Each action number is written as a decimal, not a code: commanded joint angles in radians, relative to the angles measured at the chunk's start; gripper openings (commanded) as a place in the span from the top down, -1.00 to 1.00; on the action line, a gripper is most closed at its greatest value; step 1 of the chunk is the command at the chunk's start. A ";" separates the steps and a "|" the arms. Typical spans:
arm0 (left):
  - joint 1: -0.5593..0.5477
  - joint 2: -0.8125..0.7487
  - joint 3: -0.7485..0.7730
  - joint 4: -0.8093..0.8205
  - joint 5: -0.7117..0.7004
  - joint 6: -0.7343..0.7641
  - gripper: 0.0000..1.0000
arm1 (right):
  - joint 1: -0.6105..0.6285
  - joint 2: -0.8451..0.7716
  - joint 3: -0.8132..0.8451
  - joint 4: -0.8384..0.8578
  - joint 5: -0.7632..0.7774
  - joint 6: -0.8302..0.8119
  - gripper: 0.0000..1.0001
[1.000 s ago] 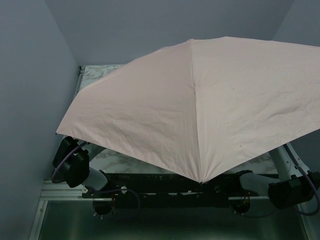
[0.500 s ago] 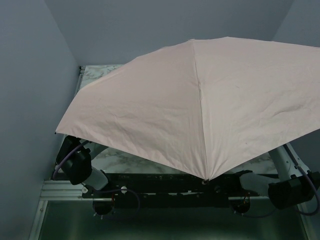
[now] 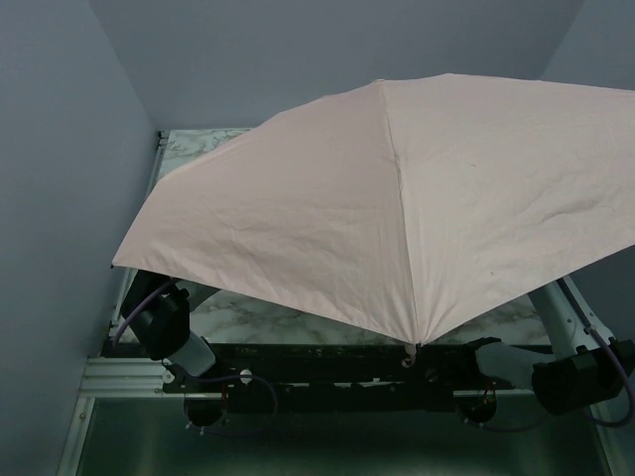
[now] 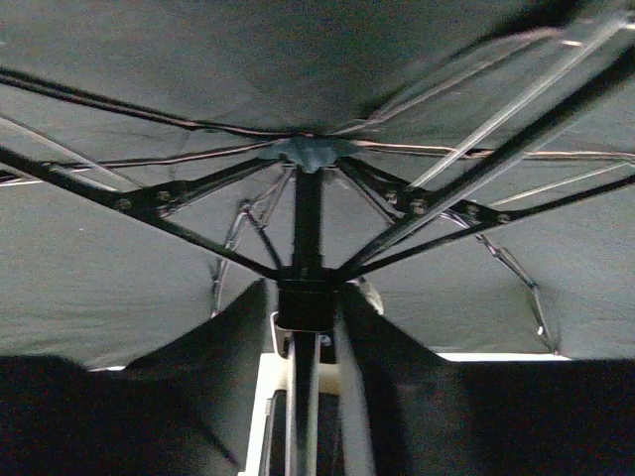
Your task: Put away the umbrella
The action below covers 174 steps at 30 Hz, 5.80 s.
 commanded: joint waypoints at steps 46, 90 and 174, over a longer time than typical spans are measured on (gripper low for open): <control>-0.031 -0.183 -0.266 0.119 -0.241 0.078 1.00 | -0.010 -0.003 0.110 -0.608 0.127 -0.605 -0.56; -0.257 0.018 -0.246 -0.104 0.164 -0.046 1.00 | 0.005 0.241 0.349 -0.414 0.339 -0.429 0.99; 0.291 0.055 -0.332 -1.264 0.424 0.552 0.89 | -0.171 0.303 0.825 -1.196 0.359 -1.344 0.99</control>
